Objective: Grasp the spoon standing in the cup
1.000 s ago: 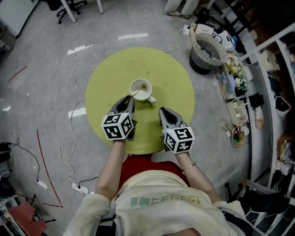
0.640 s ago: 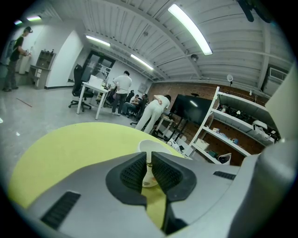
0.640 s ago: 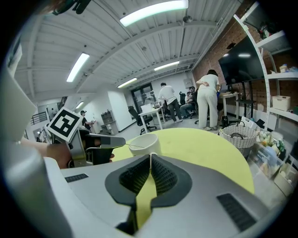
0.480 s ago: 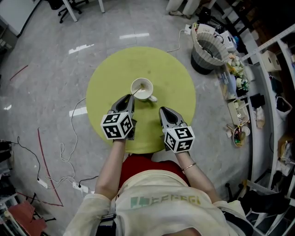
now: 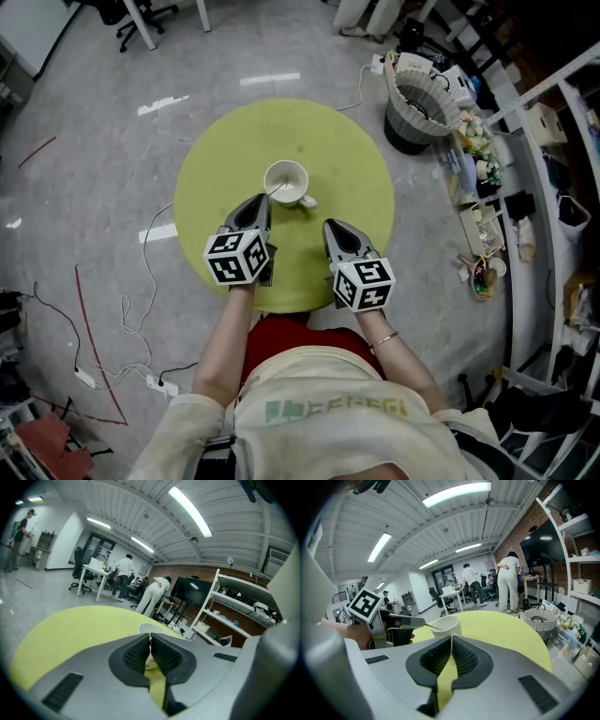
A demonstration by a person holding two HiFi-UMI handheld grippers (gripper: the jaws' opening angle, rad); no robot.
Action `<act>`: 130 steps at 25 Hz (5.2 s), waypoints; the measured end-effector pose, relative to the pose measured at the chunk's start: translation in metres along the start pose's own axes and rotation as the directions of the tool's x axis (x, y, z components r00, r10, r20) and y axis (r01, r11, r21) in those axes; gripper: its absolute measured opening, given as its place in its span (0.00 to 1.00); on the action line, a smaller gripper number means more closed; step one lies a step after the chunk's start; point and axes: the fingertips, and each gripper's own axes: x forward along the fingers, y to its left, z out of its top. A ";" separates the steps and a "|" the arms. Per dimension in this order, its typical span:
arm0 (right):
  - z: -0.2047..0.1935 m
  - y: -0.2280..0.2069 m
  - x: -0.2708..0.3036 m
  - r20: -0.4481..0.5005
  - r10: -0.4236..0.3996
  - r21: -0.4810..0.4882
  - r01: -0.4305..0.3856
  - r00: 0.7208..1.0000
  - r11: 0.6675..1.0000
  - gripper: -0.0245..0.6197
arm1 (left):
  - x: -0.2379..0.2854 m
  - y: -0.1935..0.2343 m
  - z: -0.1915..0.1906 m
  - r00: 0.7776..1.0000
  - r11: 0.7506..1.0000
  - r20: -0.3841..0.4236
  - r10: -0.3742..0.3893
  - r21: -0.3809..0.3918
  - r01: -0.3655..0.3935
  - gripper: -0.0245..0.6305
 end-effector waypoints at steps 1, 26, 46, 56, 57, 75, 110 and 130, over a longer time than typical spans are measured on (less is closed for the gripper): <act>0.000 0.000 -0.001 0.001 0.000 0.000 0.000 1.000 1.000 0.10 | -0.001 0.000 0.000 1.000 1.000 0.002 0.000 0.000 0.000 0.08; 0.000 0.019 -0.027 0.046 0.021 -0.004 -0.021 0.999 1.000 0.10 | -0.046 -0.016 0.024 0.991 1.000 0.131 -0.011 -0.020 0.014 0.08; -0.004 0.026 -0.079 0.094 0.047 -0.025 -0.045 0.994 0.999 0.10 | -0.099 -0.050 0.025 0.974 1.000 0.226 0.016 -0.017 -0.012 0.08; -0.015 0.029 -0.110 0.098 0.077 -0.026 -0.074 0.992 0.997 0.10 | -0.131 -0.070 0.012 0.966 0.999 0.255 0.050 -0.023 -0.045 0.08; -0.017 0.030 -0.114 0.097 0.080 -0.027 -0.077 0.992 0.997 0.10 | -0.135 -0.072 0.010 0.965 0.998 0.258 0.054 -0.025 -0.049 0.08; -0.056 0.044 -0.194 0.110 0.125 -0.064 -0.119 0.986 0.991 0.10 | -0.213 -0.114 -0.049 0.949 0.992 0.290 0.125 -0.039 -0.119 0.08; -0.101 0.057 -0.286 0.095 0.150 -0.138 -0.137 0.984 0.981 0.10 | -0.284 -0.176 -0.132 0.956 0.988 0.247 0.156 -0.027 -0.154 0.08; -0.111 0.072 -0.276 0.085 0.160 -0.120 -0.149 0.983 0.981 0.10 | -0.296 -0.164 -0.133 0.955 0.987 0.250 0.162 -0.029 -0.160 0.08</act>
